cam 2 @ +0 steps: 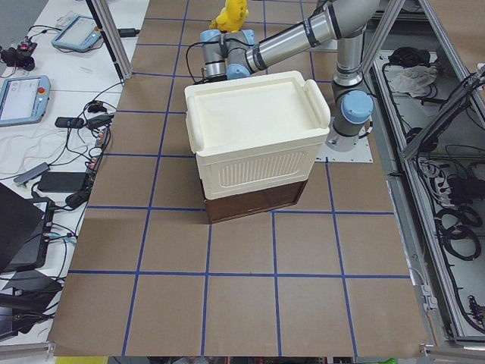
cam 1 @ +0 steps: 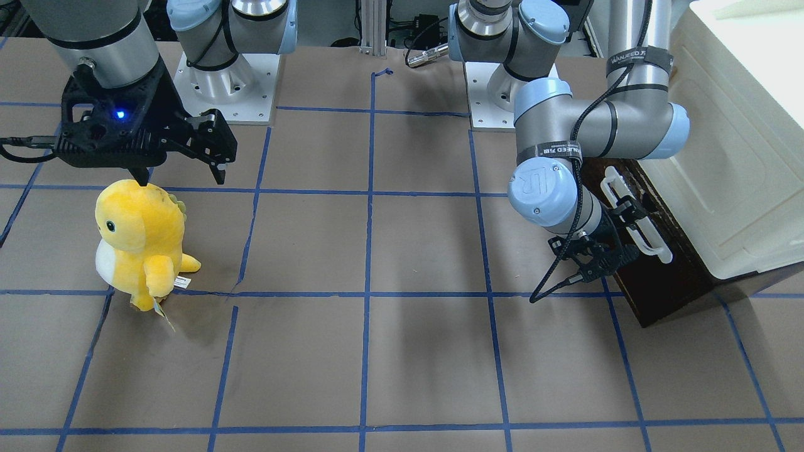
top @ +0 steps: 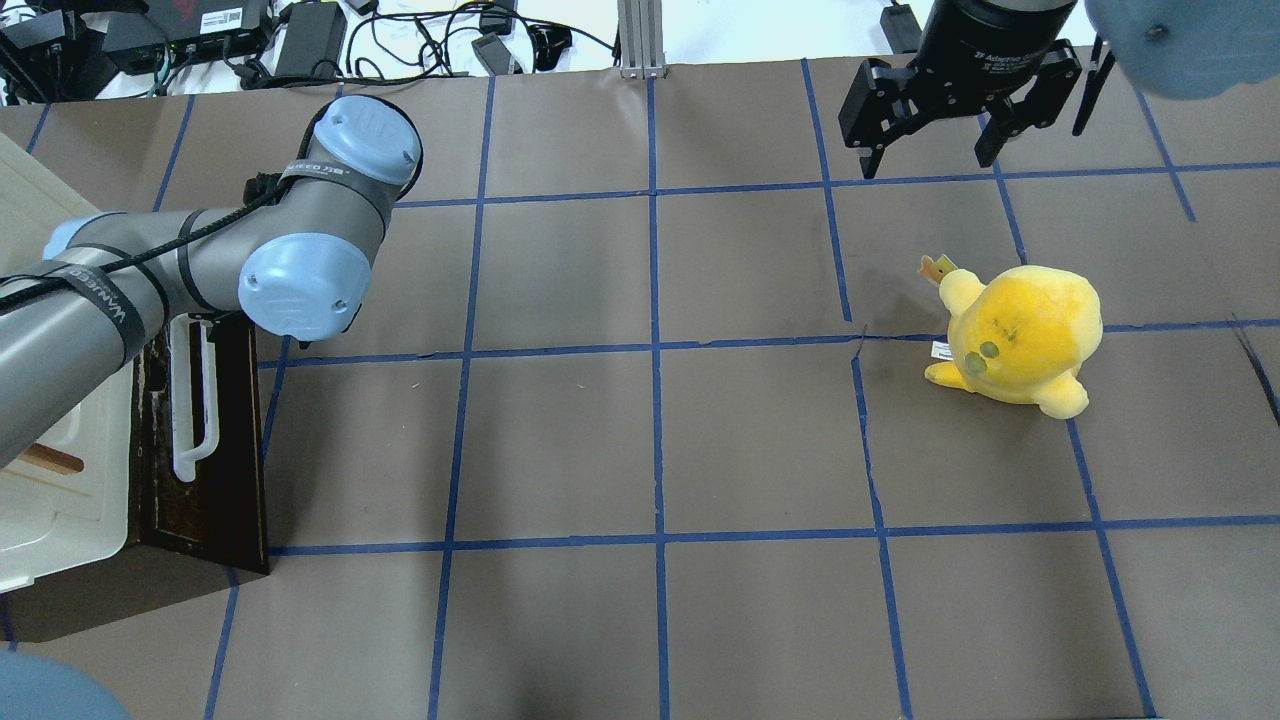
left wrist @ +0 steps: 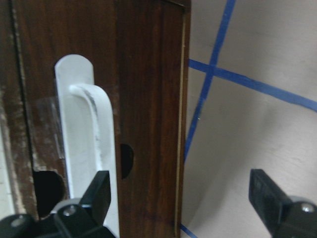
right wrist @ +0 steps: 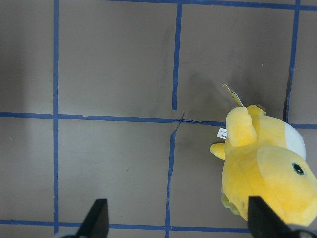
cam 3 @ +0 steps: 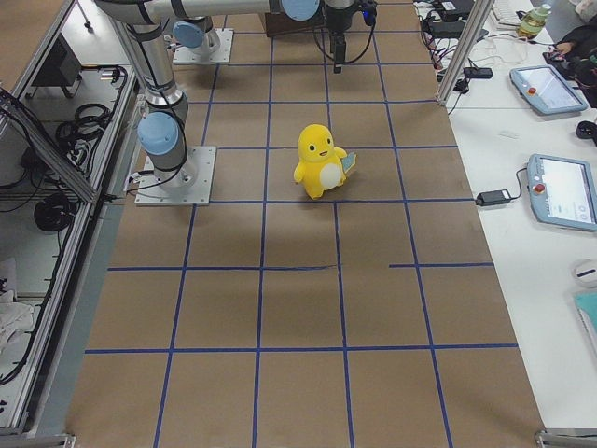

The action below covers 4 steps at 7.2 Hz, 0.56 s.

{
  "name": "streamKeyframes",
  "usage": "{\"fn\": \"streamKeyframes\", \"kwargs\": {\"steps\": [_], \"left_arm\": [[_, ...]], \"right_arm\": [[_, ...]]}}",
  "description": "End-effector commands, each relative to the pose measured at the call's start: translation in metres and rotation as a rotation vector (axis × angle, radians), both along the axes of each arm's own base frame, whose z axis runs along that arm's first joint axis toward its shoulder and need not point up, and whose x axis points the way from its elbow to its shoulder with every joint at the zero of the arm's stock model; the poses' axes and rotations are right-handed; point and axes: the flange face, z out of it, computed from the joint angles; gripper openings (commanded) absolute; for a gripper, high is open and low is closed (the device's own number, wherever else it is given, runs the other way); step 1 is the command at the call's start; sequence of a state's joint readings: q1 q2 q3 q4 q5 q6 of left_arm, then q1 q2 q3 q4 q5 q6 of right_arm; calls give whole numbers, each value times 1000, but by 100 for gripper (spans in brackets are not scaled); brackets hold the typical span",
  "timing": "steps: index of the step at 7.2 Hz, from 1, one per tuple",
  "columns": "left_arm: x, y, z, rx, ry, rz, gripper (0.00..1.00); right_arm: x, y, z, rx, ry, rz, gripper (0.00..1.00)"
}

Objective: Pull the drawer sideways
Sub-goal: 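Lower the left gripper around the white handle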

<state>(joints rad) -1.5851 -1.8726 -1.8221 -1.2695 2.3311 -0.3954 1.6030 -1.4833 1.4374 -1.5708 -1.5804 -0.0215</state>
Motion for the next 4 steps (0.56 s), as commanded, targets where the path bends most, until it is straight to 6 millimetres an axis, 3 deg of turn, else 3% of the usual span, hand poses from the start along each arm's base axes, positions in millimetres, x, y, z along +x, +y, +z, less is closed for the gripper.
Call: {"fn": "streamKeyframes", "kwargs": {"steps": [1,3,4], "left_arm": [[2,0,-2,12,-45,-11,89],[5,-1,-9,14,-74,1,89],[8,0,-13,29,-75,9,80]], "right_arm": [[0,0,0,0,1,1,100],[0,0,0,0,1,0,100],[0,0,0,0,1,0,100]]}}
